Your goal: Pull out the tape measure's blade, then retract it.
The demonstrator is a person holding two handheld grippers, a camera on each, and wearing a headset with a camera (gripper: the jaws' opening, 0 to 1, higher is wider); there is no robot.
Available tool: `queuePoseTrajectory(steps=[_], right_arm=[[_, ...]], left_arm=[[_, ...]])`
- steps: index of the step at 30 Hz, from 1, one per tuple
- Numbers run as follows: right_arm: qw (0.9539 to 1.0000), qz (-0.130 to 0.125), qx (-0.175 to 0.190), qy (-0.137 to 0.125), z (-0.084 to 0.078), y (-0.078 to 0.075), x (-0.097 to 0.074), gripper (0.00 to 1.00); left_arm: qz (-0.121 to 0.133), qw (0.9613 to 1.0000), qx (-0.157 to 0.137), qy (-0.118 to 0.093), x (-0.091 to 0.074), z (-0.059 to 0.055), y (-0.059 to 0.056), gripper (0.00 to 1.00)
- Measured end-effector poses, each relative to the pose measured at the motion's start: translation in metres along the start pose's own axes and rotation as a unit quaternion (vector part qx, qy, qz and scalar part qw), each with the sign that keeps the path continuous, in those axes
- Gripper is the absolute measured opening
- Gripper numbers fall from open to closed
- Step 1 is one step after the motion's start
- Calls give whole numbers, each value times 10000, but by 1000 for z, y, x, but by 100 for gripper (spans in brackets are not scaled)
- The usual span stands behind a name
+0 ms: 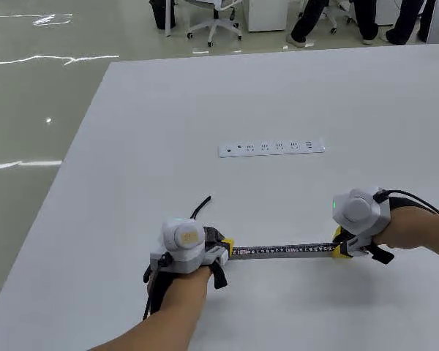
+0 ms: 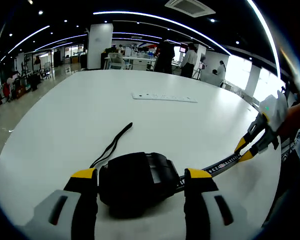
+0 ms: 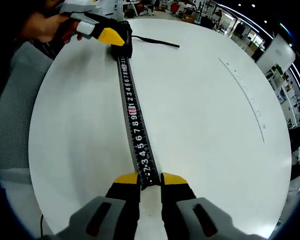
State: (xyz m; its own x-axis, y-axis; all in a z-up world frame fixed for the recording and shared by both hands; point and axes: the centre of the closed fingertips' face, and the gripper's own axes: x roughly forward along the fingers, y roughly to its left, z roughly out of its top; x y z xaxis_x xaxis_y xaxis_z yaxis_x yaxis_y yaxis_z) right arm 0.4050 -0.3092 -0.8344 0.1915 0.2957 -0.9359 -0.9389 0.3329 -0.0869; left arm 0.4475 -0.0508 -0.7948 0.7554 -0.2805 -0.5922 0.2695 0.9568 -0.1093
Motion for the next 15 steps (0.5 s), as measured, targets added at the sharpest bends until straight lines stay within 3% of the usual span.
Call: queuePoseTrajectory(steps=[3,8,13,15], right_arm=[[10000,4,9,5,0,1,0,15],[10000,-19,25,-13,0,1,0,15],[10000,-35,39,-26,0,1,0,15],[9999,-34,-118,-27,3,2,1,15]], left_arm=[[180,9998,84,36,1,0,5,61],[111,9999,115,12,0,-1,4,61],[179,9994,226,167,1,-2,4,58],[177,9993,289,182,0,-3,4,57]])
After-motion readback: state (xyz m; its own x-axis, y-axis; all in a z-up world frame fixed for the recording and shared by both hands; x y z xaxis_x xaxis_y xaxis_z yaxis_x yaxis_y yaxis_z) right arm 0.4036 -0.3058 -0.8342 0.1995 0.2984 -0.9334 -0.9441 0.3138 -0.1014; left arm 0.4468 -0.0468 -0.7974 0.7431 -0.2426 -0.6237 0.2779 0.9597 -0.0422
